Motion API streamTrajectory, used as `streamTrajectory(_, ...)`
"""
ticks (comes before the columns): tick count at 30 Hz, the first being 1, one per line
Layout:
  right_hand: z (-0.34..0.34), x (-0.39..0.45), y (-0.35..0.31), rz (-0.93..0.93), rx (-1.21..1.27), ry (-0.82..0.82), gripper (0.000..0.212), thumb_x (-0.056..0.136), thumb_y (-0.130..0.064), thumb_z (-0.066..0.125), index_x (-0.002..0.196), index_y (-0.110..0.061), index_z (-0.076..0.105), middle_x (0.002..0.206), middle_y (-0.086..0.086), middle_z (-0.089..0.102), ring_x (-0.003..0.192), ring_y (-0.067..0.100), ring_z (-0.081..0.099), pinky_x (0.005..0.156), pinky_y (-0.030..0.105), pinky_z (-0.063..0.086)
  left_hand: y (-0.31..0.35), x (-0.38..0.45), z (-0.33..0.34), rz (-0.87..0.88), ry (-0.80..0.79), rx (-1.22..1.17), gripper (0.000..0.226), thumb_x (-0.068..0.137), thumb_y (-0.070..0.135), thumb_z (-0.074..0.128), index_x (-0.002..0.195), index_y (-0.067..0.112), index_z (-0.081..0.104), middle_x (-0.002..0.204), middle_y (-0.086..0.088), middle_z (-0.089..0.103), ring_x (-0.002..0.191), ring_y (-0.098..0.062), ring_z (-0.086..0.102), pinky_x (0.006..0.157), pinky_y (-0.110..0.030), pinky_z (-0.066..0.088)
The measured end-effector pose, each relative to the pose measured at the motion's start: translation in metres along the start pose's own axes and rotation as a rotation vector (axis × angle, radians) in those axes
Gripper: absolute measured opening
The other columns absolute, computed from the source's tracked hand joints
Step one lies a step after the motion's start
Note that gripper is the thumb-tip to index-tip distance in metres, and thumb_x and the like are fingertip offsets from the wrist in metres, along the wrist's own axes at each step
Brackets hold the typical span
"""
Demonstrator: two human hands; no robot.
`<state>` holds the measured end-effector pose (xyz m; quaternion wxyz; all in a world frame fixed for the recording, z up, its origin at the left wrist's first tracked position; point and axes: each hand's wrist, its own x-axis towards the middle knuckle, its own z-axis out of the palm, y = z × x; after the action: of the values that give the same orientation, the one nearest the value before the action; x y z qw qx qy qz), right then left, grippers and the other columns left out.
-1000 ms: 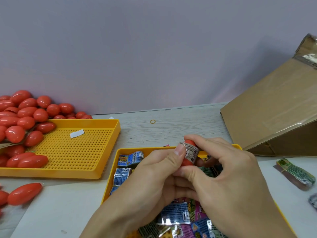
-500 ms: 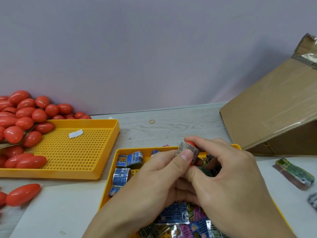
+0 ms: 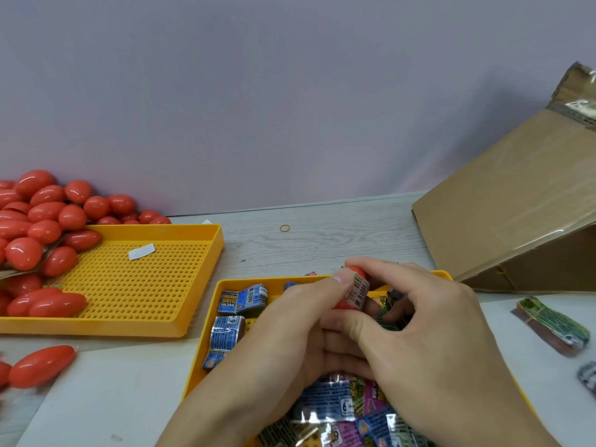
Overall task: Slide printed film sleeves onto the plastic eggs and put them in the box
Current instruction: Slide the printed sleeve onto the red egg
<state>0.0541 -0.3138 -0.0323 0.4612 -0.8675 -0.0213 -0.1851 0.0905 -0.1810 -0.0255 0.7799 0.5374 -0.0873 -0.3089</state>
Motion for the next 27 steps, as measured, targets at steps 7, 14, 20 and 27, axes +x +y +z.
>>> streamTrajectory(7,-0.0015,0.0003,-0.0045,-0.080,-0.043,0.035,0.041,0.058,-0.041,0.074,0.098,-0.036,0.075,0.086,-0.023,0.064,0.081,-0.003,0.056,0.074,0.008,0.040,-0.0007,-0.0005,0.0004,0.008,0.055,-0.006,0.033,0.070,0.044,0.058,0.059,0.016,0.073,0.065,-0.010,0.069,0.057,-0.017,0.067,0.050,-0.021,0.051)
streamTrajectory(14,0.0012,0.0009,-0.0041,-0.099,-0.034,0.071,0.045,0.056,-0.040,0.075,0.101,-0.033,0.076,0.081,-0.025,0.065,0.081,-0.003,0.057,0.075,0.007,0.040,-0.0005,-0.0017,0.0018,-0.003,0.072,0.000,0.024,0.061,0.035,0.076,0.058,0.013,0.069,0.063,-0.013,0.066,0.053,-0.019,0.065,0.047,-0.021,0.050)
streamTrajectory(20,0.0009,-0.0018,-0.0041,-0.027,0.219,-0.071,0.061,0.060,-0.037,0.091,0.111,-0.055,0.062,0.105,-0.027,0.064,0.082,0.000,0.062,0.066,0.005,0.047,0.0053,0.0018,0.0008,-0.030,0.054,-0.090,0.041,0.047,0.041,0.062,0.059,0.003,0.066,0.060,-0.016,0.060,0.050,-0.026,0.062,0.046,-0.024,0.051)
streamTrajectory(27,0.0006,-0.0006,0.0012,-0.073,0.048,0.073,0.051,0.067,-0.041,0.085,0.116,-0.041,0.068,0.097,-0.026,0.067,0.087,-0.002,0.061,0.076,0.010,0.048,-0.0023,0.0007,-0.0014,0.289,0.279,0.154,0.021,0.080,0.040,0.072,0.076,0.020,0.076,0.077,-0.008,0.069,0.067,-0.021,0.068,0.058,-0.028,0.057)
